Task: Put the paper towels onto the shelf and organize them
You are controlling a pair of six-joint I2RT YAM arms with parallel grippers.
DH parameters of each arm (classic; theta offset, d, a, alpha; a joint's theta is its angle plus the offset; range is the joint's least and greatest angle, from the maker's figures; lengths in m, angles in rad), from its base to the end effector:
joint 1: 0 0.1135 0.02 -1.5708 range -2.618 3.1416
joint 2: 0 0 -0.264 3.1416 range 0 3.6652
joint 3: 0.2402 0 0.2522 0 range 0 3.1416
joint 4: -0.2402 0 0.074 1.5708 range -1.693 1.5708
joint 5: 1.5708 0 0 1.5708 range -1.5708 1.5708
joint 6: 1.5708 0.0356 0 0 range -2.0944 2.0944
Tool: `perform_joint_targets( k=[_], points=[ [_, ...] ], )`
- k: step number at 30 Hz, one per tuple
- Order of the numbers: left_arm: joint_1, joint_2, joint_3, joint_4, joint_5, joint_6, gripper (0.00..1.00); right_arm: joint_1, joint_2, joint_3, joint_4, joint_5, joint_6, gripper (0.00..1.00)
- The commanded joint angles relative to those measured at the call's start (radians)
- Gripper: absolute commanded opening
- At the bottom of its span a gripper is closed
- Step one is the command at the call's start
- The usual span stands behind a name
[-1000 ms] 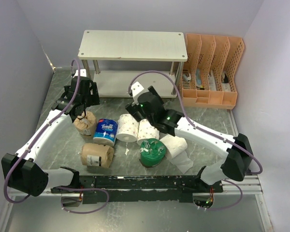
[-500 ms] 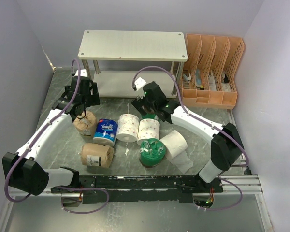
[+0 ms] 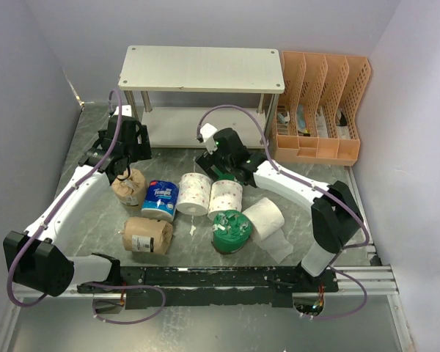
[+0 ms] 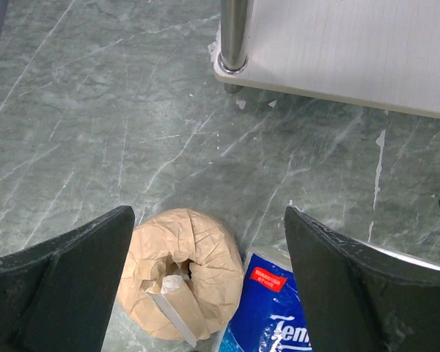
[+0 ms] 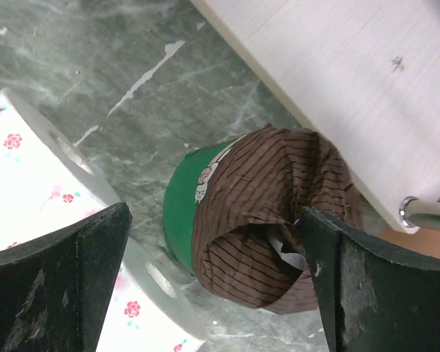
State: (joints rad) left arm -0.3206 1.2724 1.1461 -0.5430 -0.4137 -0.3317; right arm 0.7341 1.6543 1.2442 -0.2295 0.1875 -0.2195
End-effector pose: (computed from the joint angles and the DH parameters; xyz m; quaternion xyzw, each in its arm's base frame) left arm 0.2670 -0.0736 0.3284 -0.0944 0.8804 0.0385 0.4631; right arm 0.2851 0.2483 0.2689 -0.3709 0.8097 0.0328 0.4536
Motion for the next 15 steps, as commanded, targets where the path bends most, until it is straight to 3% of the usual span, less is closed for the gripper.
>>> perform_joint_targets(
  k=[1, 8, 12, 15],
  points=[
    [0.012, 0.001, 0.022, 0.018, 0.016, 0.010, 0.95, -0.007, 0.035, -0.018, 0.015, -0.024, 0.022, 1.00],
    [0.012, -0.001, 0.021, 0.021, 0.018, 0.010, 0.95, -0.007, 0.069, -0.035, 0.012, -0.025, 0.050, 0.96],
    [0.012, -0.001, 0.021, 0.021, 0.019, 0.010, 0.95, -0.007, 0.095, -0.038, -0.013, -0.030, 0.065, 0.76],
    [0.012, -0.002, 0.021, 0.021, 0.020, 0.010, 0.95, -0.006, 0.121, -0.039, -0.032, -0.042, 0.080, 0.54]
  ],
)
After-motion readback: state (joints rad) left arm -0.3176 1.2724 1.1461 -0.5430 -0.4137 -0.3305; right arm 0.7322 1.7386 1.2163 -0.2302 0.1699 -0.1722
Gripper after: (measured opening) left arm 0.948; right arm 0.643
